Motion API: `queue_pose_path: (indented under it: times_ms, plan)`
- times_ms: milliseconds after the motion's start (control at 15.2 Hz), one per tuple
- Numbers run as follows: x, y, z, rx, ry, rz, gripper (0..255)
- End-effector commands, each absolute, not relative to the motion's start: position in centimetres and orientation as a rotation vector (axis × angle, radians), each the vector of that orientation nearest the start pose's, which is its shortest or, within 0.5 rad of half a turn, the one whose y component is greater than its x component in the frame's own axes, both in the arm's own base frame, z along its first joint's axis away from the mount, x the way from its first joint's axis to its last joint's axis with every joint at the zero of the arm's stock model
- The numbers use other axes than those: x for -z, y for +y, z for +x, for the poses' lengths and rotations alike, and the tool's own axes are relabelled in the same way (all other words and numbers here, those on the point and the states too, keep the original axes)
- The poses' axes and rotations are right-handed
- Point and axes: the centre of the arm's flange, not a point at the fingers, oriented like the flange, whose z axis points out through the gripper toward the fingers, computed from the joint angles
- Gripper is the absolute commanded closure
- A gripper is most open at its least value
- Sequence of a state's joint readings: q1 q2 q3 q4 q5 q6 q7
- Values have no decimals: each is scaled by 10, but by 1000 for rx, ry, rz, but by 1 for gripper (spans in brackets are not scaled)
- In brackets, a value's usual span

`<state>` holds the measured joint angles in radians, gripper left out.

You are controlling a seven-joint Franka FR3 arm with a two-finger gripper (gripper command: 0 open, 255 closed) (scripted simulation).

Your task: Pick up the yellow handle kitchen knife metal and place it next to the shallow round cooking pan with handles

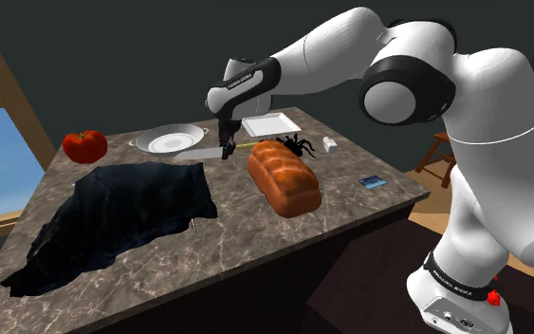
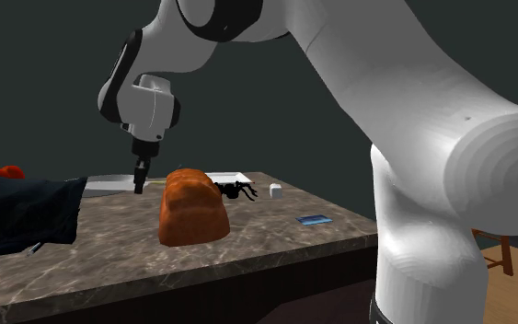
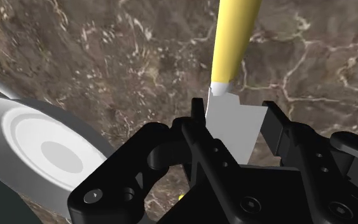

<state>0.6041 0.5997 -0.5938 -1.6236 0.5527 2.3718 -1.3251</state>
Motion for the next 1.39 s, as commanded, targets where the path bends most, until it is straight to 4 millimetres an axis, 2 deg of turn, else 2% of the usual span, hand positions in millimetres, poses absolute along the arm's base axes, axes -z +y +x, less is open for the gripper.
queue_pose_path:
  times_ms: [0, 528, 594, 924, 1188, 1320]
  plan:
    - [-335, 77, 703, 465, -1675, -2698, 255]
    - [-332, 77, 703, 465, -1675, -2698, 255]
    - [-332, 77, 703, 465, -1675, -2698, 0]
    - [-332, 77, 703, 465, -1675, -2698, 0]
    - [-380, 73, 690, 465, -1675, -2698, 0]
    - [-380, 73, 690, 465, -1675, -2698, 0]
